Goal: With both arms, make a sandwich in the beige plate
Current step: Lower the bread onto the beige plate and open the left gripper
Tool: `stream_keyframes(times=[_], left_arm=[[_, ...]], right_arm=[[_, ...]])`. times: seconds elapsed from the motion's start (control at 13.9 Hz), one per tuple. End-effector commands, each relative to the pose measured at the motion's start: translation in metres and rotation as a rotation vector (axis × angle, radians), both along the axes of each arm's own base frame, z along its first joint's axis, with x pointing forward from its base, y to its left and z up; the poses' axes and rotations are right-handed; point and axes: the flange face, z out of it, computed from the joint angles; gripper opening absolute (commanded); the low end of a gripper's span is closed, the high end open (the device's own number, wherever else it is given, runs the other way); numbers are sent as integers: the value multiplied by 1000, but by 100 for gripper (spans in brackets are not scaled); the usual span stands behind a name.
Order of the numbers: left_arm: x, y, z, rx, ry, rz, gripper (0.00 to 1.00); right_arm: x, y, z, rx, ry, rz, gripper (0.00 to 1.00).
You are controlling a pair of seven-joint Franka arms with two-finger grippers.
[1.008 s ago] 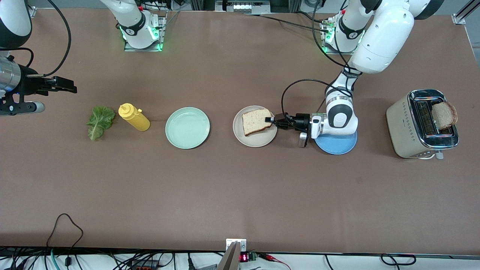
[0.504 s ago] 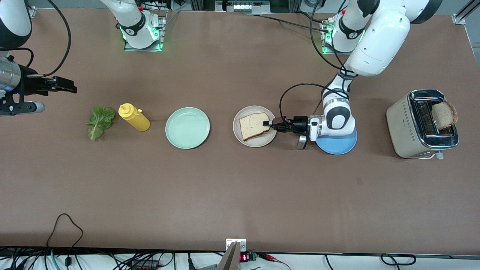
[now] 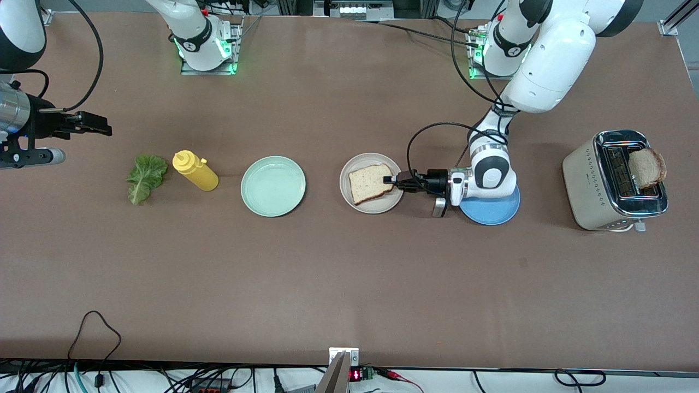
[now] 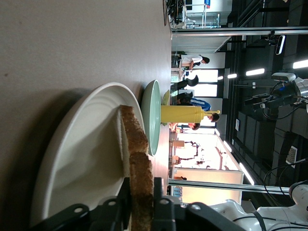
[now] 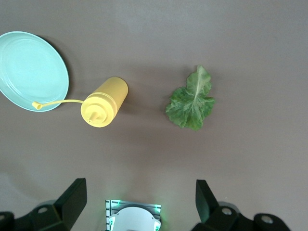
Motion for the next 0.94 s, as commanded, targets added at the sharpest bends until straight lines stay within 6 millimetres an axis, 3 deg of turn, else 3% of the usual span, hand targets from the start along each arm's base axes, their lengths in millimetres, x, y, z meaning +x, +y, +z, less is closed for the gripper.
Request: stream_keyframes(times=[0.0, 0.36, 0.5, 0.72, 0.86], left_arm=[[6, -1, 9, -5, -34, 10, 100], [8, -3, 33, -12, -52, 4, 100], [9, -5, 59, -14, -15, 6, 100], [-3, -25, 98, -15, 46, -23, 100], [-10, -30, 108, -14, 65, -32, 100]], right_arm=[[3, -2, 4, 5, -9, -2, 100], [3, -2, 4, 4, -9, -3, 100], [3, -2, 4, 4, -9, -3, 100], [3, -2, 4, 4, -9, -3, 100], [3, -3, 4, 5, -9, -3, 100]])
